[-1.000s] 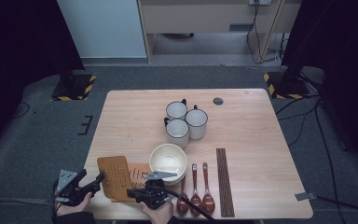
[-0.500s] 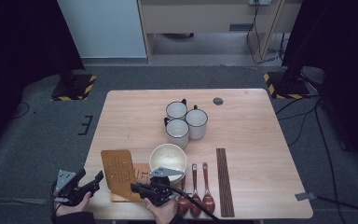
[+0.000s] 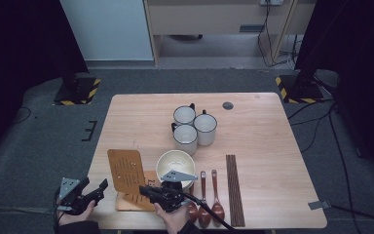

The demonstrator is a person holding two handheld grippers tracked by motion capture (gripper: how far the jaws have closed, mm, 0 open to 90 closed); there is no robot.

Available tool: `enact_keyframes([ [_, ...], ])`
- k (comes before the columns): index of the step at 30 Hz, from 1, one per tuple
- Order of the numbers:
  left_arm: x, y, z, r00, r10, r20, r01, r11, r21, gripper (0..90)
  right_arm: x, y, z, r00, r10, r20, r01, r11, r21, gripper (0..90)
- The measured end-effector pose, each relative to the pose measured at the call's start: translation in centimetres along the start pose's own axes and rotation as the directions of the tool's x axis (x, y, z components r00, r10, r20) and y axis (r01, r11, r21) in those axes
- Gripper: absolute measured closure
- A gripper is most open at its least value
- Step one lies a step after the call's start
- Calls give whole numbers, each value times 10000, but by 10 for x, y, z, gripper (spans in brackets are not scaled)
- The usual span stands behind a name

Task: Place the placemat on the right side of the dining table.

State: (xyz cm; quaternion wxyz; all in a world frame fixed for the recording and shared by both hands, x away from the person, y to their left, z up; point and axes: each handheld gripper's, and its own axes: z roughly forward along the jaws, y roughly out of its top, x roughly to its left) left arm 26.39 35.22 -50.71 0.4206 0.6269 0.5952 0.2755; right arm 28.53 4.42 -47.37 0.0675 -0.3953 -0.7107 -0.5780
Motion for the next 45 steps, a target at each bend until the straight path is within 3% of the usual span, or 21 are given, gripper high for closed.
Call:
enact_keyframes([
  [19, -2, -1, 4, 9997, 234, -50, -232, 9989, 401, 238, 7, 27, -20, 9994, -331, -77, 325, 9970, -704, 872],
  [45, -4, -4, 9, 9990, 431, 70, -436, 9953, 867, 241, -1, 63, -53, 9994, -349, -51, 336, 9862, -1620, 872],
])
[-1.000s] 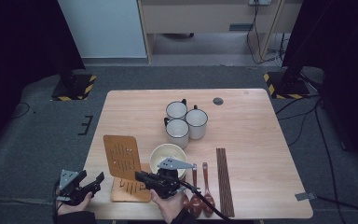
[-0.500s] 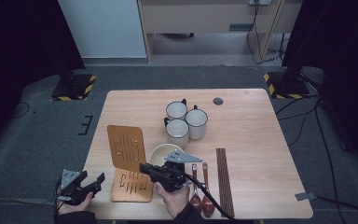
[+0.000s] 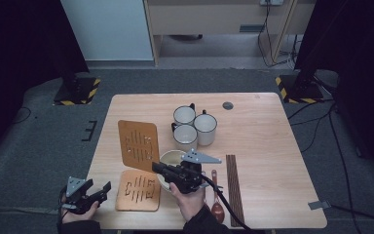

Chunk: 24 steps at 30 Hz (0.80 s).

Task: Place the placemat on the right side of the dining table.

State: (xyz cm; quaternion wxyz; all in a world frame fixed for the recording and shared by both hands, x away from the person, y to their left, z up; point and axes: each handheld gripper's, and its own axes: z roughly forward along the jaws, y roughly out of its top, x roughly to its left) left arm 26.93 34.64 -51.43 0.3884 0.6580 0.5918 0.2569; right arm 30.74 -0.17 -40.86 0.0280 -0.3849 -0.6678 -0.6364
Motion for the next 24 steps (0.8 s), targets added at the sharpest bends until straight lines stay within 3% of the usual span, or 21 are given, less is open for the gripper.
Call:
enact_keyframes([
  [12, 0, -1, 2, 10000, -9, 4, 9, 9999, 119, 238, -7, 14, -14, 9999, -49, 97, 52, 9994, -328, 872],
  [24, 1, -1, 3, 10000, 6, 9, -6, 9998, 189, 236, -22, 32, -38, 9994, 62, 350, -31, 9961, -885, 872],
])
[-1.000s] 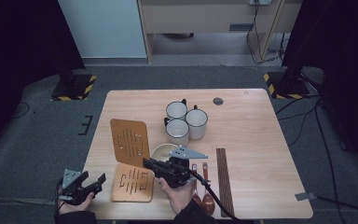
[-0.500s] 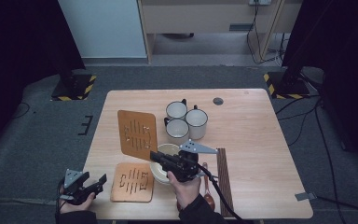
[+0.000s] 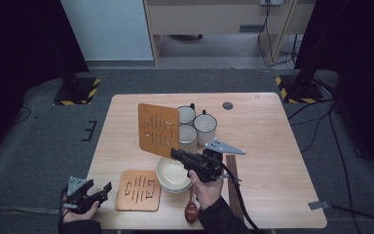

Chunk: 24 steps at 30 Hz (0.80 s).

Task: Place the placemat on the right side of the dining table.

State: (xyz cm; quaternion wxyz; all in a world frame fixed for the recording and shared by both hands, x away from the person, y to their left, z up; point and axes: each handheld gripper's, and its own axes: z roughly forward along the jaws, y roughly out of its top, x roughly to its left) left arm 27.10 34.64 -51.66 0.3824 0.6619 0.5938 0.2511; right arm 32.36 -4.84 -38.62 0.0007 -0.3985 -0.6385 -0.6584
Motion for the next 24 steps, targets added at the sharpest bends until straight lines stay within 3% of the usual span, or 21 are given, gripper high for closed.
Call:
enact_keyframes([
  [24, 0, -1, 2, 10000, -42, 48, 41, 10000, 84, 238, -29, 28, -36, 9968, 133, 786, -84, 9980, -623, 872],
])
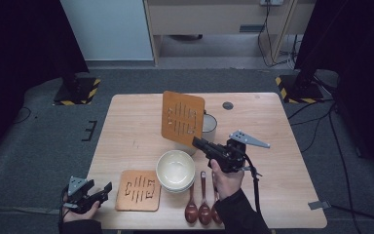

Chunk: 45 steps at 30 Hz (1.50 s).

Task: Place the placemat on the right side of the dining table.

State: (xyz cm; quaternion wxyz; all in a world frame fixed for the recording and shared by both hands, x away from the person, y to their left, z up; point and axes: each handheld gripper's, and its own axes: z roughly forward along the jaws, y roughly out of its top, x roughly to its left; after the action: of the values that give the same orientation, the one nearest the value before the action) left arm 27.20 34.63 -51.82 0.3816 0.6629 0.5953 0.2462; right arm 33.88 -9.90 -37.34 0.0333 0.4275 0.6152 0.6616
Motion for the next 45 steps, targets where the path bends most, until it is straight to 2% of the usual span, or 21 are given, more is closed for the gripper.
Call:
enact_keyframes([
  [16, -1, 1, 1, 9999, 21, 128, -20, 10000, -54, 235, -25, 15, -28, 9979, 17, 641, 3, 9995, -311, 872],
  [27, -1, 4, 6, 9998, 29, 192, -29, 10000, 14, 232, -45, 20, -48, 9933, 76, 1154, -21, 9988, -479, 872],
  [36, -2, 14, 7, 9997, -142, 217, 146, 9997, -170, 221, -56, 24, -60, 9892, 74, 1465, 6, 9985, -541, 872],
  [45, -7, 24, 12, 9998, 45, 195, -43, 9999, -120, 219, -70, 26, -76, 9816, 135, 1905, -22, 9982, -593, 872],
])
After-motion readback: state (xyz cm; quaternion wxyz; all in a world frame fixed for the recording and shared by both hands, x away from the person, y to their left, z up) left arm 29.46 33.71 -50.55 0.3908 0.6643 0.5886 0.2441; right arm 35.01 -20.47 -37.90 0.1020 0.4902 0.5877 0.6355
